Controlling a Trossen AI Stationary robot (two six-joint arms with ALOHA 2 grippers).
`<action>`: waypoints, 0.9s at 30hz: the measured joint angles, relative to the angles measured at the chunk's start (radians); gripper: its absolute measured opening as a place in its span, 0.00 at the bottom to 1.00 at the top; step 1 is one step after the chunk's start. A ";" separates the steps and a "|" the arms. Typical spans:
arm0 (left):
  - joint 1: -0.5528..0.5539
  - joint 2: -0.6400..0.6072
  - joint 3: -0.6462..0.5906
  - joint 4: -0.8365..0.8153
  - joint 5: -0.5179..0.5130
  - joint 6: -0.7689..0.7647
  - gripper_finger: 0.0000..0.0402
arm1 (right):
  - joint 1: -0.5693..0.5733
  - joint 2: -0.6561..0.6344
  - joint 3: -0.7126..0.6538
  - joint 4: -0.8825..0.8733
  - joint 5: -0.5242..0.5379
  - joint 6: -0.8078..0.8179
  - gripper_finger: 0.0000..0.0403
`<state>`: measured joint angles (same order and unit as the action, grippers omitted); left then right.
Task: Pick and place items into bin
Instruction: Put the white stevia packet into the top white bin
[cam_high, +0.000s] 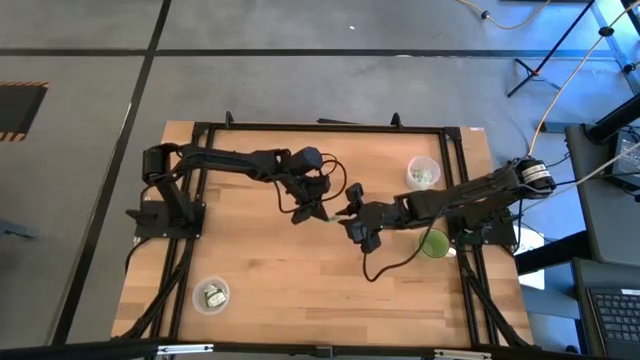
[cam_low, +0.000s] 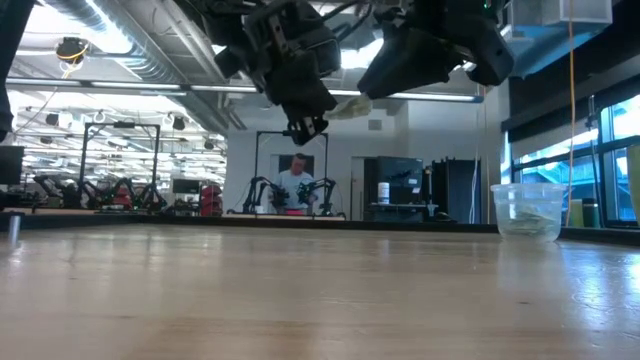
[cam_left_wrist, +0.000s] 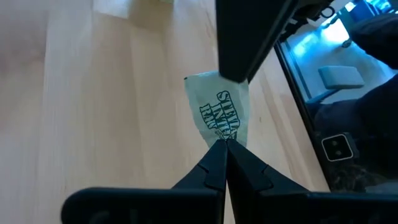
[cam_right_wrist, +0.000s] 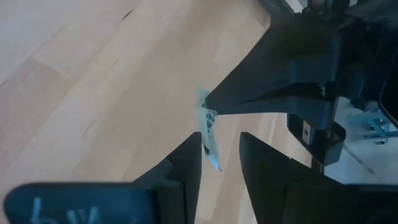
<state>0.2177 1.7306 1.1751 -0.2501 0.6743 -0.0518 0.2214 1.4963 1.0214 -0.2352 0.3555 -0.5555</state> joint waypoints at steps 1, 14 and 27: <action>-0.002 0.000 0.000 0.008 0.000 -0.004 0.01 | 0.000 0.000 0.000 0.000 0.000 0.001 0.28; -0.001 0.000 0.000 0.089 0.035 -0.053 0.00 | 0.000 0.000 0.000 -0.019 0.000 0.049 0.22; 0.000 0.000 0.002 0.122 0.068 -0.048 0.02 | 0.000 0.000 0.000 -0.022 -0.001 0.054 0.04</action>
<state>0.2180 1.7306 1.1767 -0.1277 0.7426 -0.0999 0.2211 1.4963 1.0211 -0.2569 0.3550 -0.5018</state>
